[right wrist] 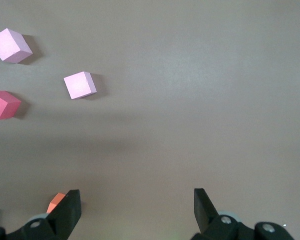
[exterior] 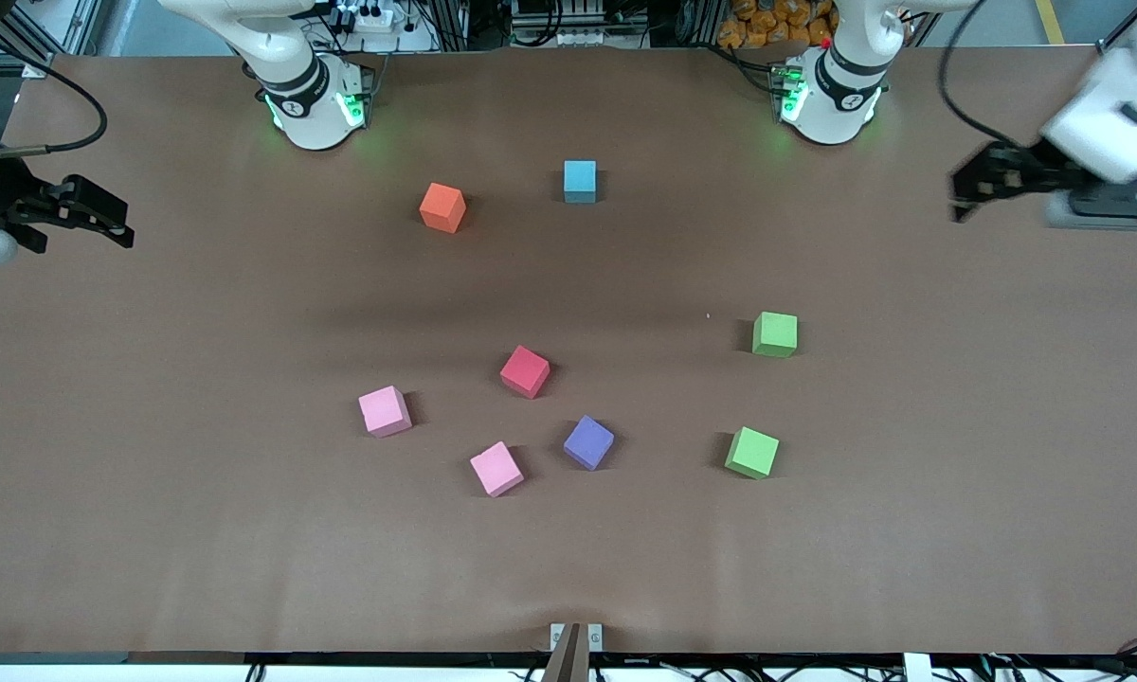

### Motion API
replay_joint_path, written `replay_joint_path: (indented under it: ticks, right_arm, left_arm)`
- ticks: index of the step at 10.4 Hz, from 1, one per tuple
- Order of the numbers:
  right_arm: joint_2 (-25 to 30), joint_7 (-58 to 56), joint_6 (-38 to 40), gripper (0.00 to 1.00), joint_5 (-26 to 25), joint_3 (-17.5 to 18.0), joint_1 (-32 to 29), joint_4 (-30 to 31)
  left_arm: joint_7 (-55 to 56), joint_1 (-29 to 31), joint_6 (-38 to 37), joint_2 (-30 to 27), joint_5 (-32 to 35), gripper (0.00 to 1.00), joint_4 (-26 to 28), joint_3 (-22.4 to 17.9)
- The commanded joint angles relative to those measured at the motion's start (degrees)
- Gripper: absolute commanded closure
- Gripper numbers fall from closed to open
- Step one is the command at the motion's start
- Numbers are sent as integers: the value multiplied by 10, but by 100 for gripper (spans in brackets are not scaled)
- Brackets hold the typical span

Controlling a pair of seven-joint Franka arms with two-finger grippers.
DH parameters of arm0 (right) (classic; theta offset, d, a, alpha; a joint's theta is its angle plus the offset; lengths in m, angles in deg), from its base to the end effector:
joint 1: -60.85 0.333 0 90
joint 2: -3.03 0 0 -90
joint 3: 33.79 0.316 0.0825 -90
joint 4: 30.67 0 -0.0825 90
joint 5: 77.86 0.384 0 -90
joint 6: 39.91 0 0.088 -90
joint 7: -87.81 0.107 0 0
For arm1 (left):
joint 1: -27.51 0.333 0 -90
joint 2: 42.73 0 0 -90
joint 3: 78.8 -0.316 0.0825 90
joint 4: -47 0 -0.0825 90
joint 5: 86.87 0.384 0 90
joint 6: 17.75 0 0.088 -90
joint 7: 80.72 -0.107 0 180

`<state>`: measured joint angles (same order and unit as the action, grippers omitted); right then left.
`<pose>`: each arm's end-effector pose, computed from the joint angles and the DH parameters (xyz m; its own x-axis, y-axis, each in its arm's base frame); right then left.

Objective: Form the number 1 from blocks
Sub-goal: 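Move the left gripper toward the cyan cube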

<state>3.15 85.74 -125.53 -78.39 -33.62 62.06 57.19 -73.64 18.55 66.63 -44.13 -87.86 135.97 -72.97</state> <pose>0.5461 0.0121 0.6366 0.9975 0.0595 -0.0373 0.0598 -0.9982 0.0079 0.5184 -0.1397 0.6378 0.9892 -0.1353 -0.0572 -0.1350 -0.9908 0.0078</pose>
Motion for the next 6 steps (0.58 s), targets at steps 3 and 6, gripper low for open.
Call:
replay_joint_path:
  ticks: [3, 6]
  right_arm:
    - [-20, -11, 7, 0, -3, 6, 1, -7]
    - [-104, -11, 0, 0, 12, 7, 29, -9]
  left_arm:
    - [274, 0, 135, -18, -28, 0, 166, 246]
    - [424, -7, 282, 1, -54, 0, 274, 353]
